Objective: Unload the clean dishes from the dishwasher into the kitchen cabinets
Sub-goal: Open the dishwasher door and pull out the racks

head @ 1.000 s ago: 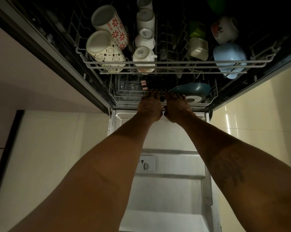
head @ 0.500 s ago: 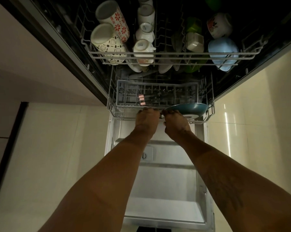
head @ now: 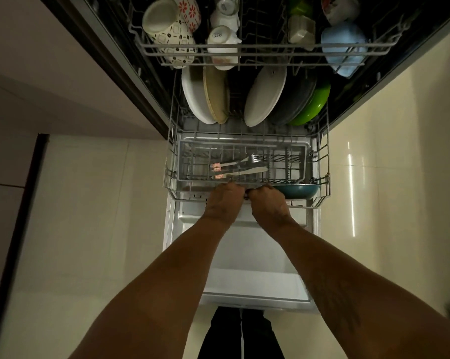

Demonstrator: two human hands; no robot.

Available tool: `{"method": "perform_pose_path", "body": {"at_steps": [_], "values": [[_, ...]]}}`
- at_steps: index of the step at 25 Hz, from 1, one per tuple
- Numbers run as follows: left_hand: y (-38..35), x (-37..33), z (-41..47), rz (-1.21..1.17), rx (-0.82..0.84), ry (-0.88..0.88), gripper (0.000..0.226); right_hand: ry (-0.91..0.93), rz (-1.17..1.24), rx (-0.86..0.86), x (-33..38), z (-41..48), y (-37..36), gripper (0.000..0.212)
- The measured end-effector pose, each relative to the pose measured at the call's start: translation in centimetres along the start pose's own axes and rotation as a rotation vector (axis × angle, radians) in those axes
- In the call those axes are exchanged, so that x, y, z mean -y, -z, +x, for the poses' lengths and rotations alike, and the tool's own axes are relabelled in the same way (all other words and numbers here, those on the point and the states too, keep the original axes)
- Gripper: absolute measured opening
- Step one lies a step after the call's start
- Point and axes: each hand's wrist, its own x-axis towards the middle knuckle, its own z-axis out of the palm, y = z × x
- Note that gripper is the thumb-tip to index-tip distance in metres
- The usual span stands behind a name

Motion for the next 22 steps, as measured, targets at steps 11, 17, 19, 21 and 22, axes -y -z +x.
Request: {"method": "perform_pose_path", "body": {"at_steps": [11, 17, 19, 21, 22], "values": [[-2.9, 0.4, -6.4, 0.309, 0.081, -0.105, 0.030, -0.015, -0.014, 0.128, 2.0, -6.5, -3.4, 0.024], [-3.8, 0.6, -9.2, 0.443, 0.241, -0.098, 0.025, 0.012, -0.043, 0.258, 2.5, -9.0, -4.8, 0.031], [-4.4, 0.7, -10.1, 0.455, 0.265, -0.090, 0.026, 0.026, -0.051, 0.279, 2.6, -10.0, -5.1, 0.030], [-5.0, 0.9, -10.9, 0.448, 0.262, -0.089, 0.029, 0.035, -0.058, 0.297, 2.8, -10.6, -5.4, 0.029], [-5.2, 1.0, -11.3, 0.431, 0.262, -0.092, 0.030, 0.040, -0.068, 0.309, 2.9, -10.9, -5.5, 0.029]]}}
